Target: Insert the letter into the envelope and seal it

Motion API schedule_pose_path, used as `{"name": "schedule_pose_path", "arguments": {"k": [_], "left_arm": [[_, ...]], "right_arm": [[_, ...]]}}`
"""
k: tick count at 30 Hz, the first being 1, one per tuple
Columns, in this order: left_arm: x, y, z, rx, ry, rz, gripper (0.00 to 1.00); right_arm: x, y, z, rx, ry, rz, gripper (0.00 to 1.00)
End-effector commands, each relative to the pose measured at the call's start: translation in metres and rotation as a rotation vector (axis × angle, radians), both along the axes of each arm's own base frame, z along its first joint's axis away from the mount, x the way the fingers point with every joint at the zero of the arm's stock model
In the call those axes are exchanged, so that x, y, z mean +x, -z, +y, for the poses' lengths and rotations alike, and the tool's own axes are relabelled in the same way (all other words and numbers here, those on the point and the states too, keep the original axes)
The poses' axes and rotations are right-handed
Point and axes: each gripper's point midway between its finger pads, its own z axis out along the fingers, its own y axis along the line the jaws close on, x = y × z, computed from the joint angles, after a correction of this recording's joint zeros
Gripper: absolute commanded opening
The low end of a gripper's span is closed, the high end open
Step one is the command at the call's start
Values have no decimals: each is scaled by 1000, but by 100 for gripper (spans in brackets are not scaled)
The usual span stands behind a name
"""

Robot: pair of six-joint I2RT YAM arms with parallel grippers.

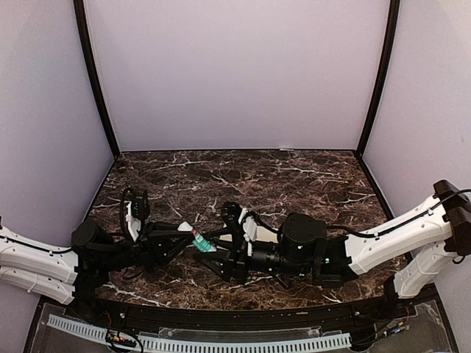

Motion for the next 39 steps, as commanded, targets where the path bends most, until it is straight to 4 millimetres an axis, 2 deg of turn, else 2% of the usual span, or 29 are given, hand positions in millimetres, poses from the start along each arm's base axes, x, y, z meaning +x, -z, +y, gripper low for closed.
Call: {"name": "schedule_pose_path", "arguments": {"k": [1,9,15,21,30,36,39], "left_arm": [[-3,-13,8,-59,1,-13,0],[-4,-13,9,-59,-3,-20,0],[-3,-13,10,-58,-12,-20,0],[-2,-13,10,-57,-13,-21,0],[-1,-12,9,-51,-19,-19,0],[0,-10,8,-48,-23,-18,0],[1,-11,8,-48,-25,-17,0]], "right_arm": [[-6,-37,6,132,-25,-20,56],[-7,-37,17,126,-39,-21,46],[-5,-39,15,136,-29,-23,37],[-3,-40,16,137,-17,-19,36],[2,-42,17,130,9,-19,41],[3,-41,20,119,11,-17,30],[3,-38,20,112,14,-13,28]]}}
